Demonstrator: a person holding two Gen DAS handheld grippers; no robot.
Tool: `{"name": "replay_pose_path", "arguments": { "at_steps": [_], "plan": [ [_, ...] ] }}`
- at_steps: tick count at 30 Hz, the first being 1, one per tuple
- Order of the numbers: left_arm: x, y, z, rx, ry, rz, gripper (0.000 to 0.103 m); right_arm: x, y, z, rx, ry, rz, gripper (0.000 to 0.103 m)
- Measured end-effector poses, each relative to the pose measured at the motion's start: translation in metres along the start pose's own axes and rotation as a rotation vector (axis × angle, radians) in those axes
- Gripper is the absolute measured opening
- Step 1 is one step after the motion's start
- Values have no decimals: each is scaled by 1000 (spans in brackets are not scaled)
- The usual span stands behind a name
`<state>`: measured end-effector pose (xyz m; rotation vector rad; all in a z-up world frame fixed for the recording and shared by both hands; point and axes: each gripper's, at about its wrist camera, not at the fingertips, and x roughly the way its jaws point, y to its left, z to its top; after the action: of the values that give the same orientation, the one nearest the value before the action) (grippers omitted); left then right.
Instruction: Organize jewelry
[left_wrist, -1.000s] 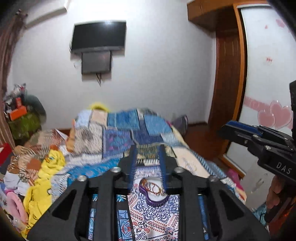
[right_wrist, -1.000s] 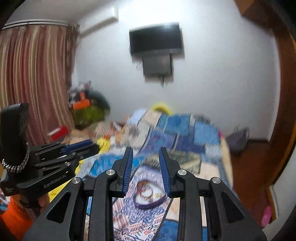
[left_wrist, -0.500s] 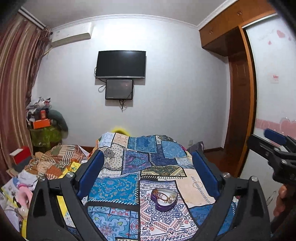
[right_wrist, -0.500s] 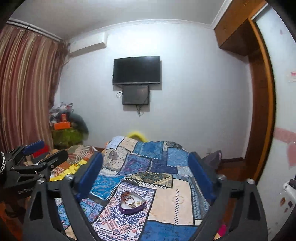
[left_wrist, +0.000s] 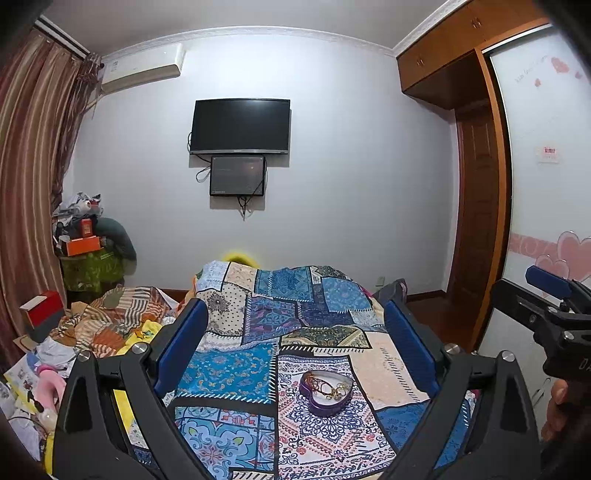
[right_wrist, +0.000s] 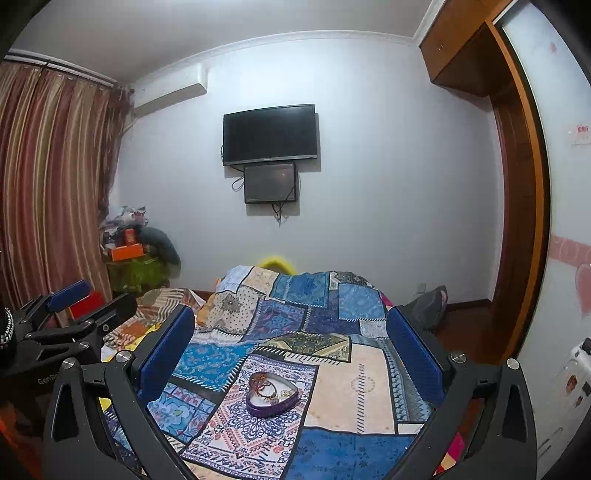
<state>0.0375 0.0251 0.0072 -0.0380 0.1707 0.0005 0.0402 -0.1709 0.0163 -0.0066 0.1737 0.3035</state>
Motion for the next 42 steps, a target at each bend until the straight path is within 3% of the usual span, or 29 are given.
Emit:
{"name": "replay_pose_path", "arguments": {
  "at_steps": [32, 42],
  "plan": [
    [7, -1, -5, -3, 19, -2, 98, -1, -4, -1, 26, 51, 27, 103],
    [11, 2, -5, -18, 45, -53, 98, -1, -5, -1, 28, 54, 26, 103]
  ]
}}
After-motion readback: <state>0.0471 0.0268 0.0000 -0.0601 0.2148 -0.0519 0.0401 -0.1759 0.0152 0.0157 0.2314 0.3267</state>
